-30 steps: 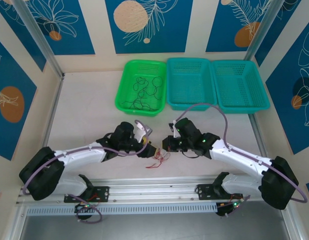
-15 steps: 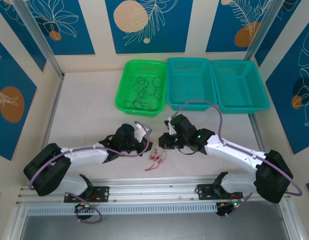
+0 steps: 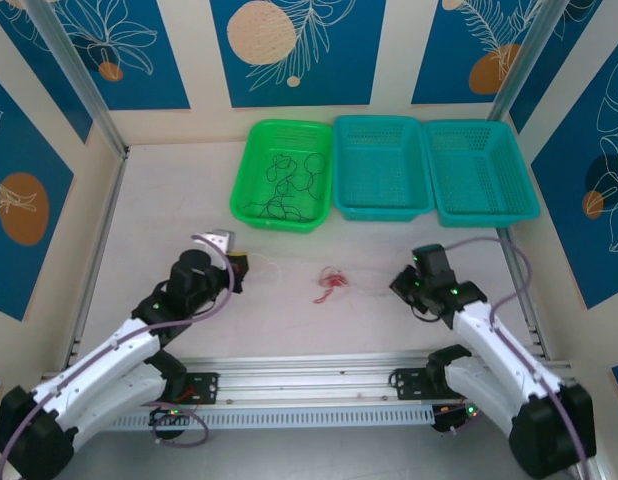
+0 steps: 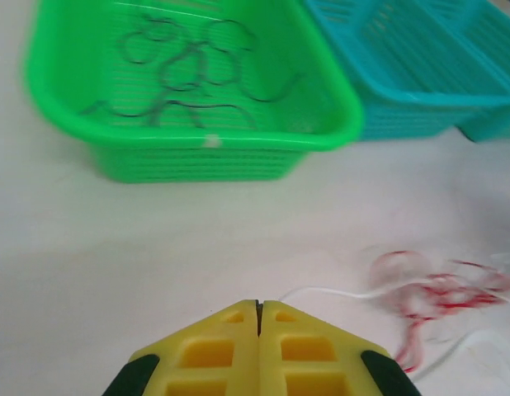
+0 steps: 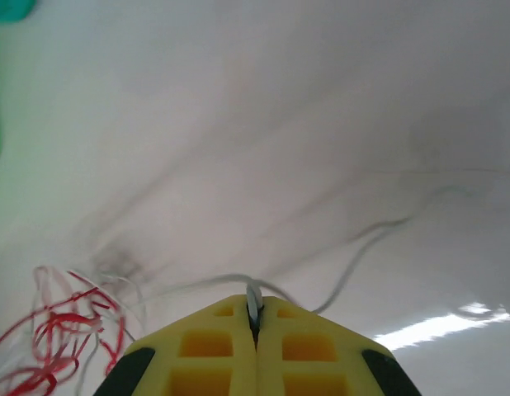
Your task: Untangle the cables
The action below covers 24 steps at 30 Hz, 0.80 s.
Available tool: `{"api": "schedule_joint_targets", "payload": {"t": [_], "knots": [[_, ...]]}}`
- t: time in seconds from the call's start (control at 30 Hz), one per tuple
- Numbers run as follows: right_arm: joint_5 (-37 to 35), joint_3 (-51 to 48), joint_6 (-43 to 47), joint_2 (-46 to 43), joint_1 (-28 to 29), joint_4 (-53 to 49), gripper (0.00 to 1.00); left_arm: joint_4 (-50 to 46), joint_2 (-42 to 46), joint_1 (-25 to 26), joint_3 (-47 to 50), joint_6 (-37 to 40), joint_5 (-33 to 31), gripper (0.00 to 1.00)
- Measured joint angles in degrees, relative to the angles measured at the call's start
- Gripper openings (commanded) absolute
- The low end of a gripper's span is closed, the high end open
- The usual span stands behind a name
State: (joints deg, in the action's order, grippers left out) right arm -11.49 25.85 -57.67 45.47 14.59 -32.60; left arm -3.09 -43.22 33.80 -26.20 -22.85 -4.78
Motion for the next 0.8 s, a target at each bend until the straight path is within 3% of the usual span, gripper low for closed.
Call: {"api": "schedule_joint_targets", "payload": {"t": [0.13,0.27,0.4,0.57,0.7,0.8], "knots": [[1.22,-2.93,0.7,-10.4,-7.96,-5.11,0.0,-2.95,2.36,-3.06,1.49,-1.46,-0.11,0.0],[9.07,-4.39,3.15,-13.53,-8.61,-2.14,0.07,-1.73,1.22,-3.58,3.23,-2.84,2.93,0.0],[12.96,-6.71,3.85,-10.95,-2.84,1.36,0.28,1.99,-1.64,-3.58,4.2,-4.07,7.91,0.0],[8.26,-2.89,4.63,-7.58,2.34,-3.43,0.48,5.64,-2.43,-3.58,4.07,-4.22,14.19,0.0],[4.66,5.6,5.81,-7.34,4.17,-6.84,0.53,5.75,-1.55,-3.58,3.58,-4.04,17.57,0.0],[1.97,10.84,6.29,-5.79,10.69,-6.56,0.54,6.6,-0.92,-3.58,2.84,-4.11,20.15,0.0]]}}
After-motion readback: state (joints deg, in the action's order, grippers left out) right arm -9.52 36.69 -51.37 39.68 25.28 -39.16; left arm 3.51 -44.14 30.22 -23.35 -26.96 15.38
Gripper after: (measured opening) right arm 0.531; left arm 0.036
